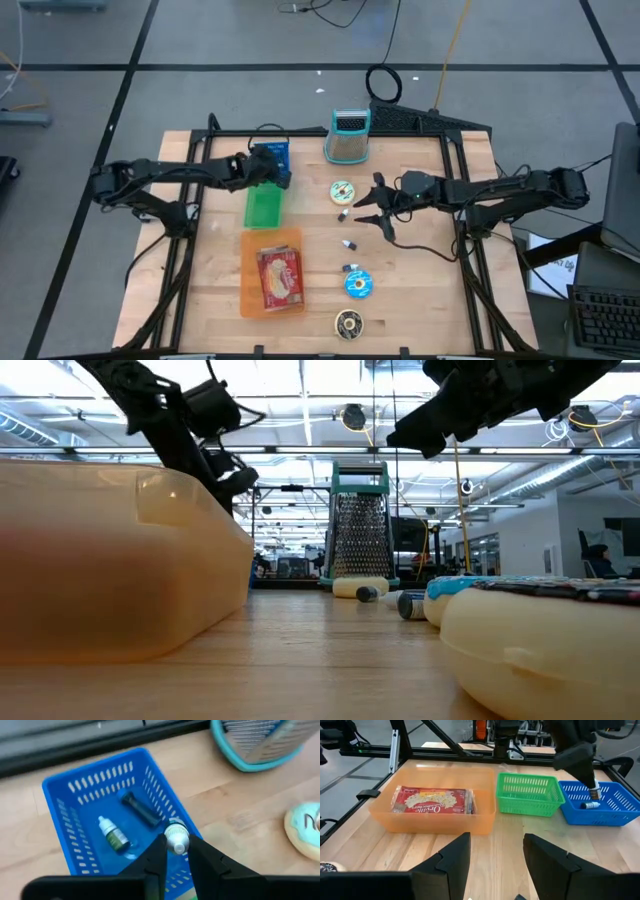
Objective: Pick & Place Food Item
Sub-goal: Put the brown food coloring bottle into the blue bin, then put the bottom black food coloring bottle into the blue bin
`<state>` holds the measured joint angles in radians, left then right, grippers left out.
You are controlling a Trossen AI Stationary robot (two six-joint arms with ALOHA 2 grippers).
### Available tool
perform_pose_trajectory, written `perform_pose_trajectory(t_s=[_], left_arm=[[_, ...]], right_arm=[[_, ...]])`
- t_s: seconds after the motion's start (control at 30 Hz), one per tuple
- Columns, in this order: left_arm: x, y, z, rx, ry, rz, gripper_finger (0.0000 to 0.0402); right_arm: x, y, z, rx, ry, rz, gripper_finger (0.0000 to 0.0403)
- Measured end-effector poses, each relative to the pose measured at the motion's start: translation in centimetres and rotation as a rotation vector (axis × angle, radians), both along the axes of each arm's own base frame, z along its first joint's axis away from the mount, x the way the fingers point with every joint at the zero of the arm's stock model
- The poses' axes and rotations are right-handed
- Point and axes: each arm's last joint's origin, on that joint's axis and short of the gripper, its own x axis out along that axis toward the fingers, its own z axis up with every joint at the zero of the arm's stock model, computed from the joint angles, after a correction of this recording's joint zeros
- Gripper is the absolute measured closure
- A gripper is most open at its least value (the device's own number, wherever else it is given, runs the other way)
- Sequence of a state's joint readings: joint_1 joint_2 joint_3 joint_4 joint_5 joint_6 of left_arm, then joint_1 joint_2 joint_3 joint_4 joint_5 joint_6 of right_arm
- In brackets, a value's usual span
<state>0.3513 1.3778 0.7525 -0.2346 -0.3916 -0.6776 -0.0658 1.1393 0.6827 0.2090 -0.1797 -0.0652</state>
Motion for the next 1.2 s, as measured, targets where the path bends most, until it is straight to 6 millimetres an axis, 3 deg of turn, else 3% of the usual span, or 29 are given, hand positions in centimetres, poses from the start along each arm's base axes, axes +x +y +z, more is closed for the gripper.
perform_pose_trajectory(t_s=[0.2, 0.37, 0.53, 0.67, 0.87, 1.03, 1.2], left_arm=[[-0.4, 1.1, -0.1, -0.068, -0.033, 0.021, 0.0256], [-0.4, 1.2, -0.1, -0.017, 0.021, -0.057, 0.0186], [-0.9, 0.9, 1.9, 0.055, -0.029, -0.108, 0.0143], [-1.5, 0.0, 4.5, 0.143, -0.126, -0.155, 0.0124], [-0.6, -3.0, 7.8, 0.348, -0.286, -0.356, 0.0115], [1.0, -5.8, 8.8, 0.474, -0.376, -0.512, 0.0122], [1.9, -8.0, 8.5, 0.489, -0.409, -0.606, 0.0127]], right_arm=[[0.0, 0.0, -0.1, 0.001, 0.009, 0.000, 0.0231], [-0.1, 0.0, -0.2, 0.018, 0.022, -0.005, 0.0232], [-0.3, 0.2, -0.8, 0.093, 0.098, -0.020, 0.0232], [-0.5, 1.3, -1.6, 0.174, 0.132, -0.010, 0.0232], [-0.8, 3.8, -5.2, 0.223, 0.084, -0.035, 0.0232], [-0.4, 7.1, -8.2, 0.165, 0.188, -0.065, 0.0232], [1.4, 10.1, -9.1, 0.131, 0.258, -0.006, 0.0232]])
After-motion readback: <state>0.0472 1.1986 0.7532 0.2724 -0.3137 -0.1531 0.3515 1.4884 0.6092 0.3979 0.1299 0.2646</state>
